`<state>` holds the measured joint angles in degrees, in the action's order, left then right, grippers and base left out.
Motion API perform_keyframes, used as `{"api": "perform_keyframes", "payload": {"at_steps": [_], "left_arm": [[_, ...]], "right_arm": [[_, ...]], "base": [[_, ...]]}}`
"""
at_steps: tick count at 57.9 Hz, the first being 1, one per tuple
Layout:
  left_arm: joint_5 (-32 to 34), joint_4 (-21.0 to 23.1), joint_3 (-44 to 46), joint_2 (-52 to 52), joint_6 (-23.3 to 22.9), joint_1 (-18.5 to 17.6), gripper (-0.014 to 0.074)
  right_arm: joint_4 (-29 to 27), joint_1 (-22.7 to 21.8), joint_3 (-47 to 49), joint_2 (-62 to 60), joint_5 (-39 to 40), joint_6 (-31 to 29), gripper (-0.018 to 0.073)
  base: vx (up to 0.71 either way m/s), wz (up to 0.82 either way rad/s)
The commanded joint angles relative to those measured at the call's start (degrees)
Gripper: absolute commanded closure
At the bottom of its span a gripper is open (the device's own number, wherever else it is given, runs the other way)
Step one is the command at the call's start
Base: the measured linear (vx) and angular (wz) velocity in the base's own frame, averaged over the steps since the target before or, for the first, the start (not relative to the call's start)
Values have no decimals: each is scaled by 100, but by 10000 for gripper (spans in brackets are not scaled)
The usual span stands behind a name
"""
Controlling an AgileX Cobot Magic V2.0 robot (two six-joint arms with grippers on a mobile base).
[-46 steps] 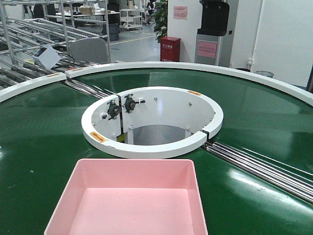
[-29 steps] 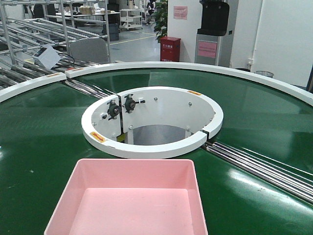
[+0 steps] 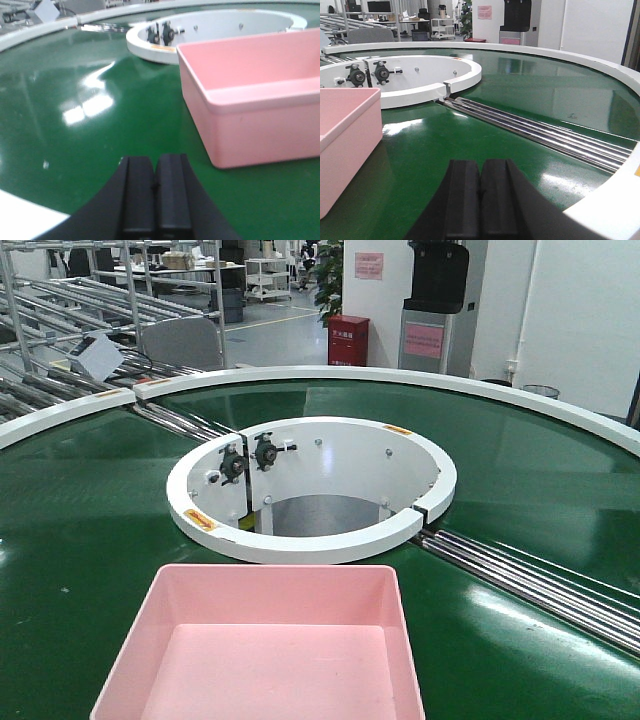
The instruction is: Grab pink bin and stack on right shelf
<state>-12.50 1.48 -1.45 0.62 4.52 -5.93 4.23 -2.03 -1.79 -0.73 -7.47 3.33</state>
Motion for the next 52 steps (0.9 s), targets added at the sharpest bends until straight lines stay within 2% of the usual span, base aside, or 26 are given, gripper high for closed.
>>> {"api": "perform_keyframes", "payload": {"at_steps": [1,6,12,17,23,26,31,35,39,46,52], "left_arm": [[1038,-13,-96,91,0,12,601],[1696,-13,-96,91,-5,12,601],[2157,-13,-96,91,-5,12,601],[2855,-6,-91,91,-28,12,601],[3284,229,223,91,-207,12,601],[3113,307,649,70,-207,12,601],[2563,317,1609,-272,-147,12,601],[2152,308,2501,-865,-147,12,601],[1879,308,3254,-1694,-147,12,601],[1781,308,4143,-2933,-147,12,601],[1750,308,4411,-3634,-152,12,601]], "right_arm": [[1,-25,-1,-66,500,-10,571],[-36,-25,-1,-66,575,0,571],[-15,-25,-1,-66,692,0,571],[38,-25,37,-66,1347,6,571],[-16,-20,295,-66,2368,57,571],[-16,-20,761,-60,2361,57,571],[-2,-20,1942,195,1662,37,571],[81,-20,3047,787,1069,-45,571],[125,-20,3731,1466,780,-149,571],[119,-20,4344,2488,747,-144,571],[114,-20,4395,2988,747,-125,571]], "base": [[0,0],[0,0],[0,0],[0,0],[0,0],[0,0],[0,0],[0,0],[0,0],[0,0],[0,0]]}}
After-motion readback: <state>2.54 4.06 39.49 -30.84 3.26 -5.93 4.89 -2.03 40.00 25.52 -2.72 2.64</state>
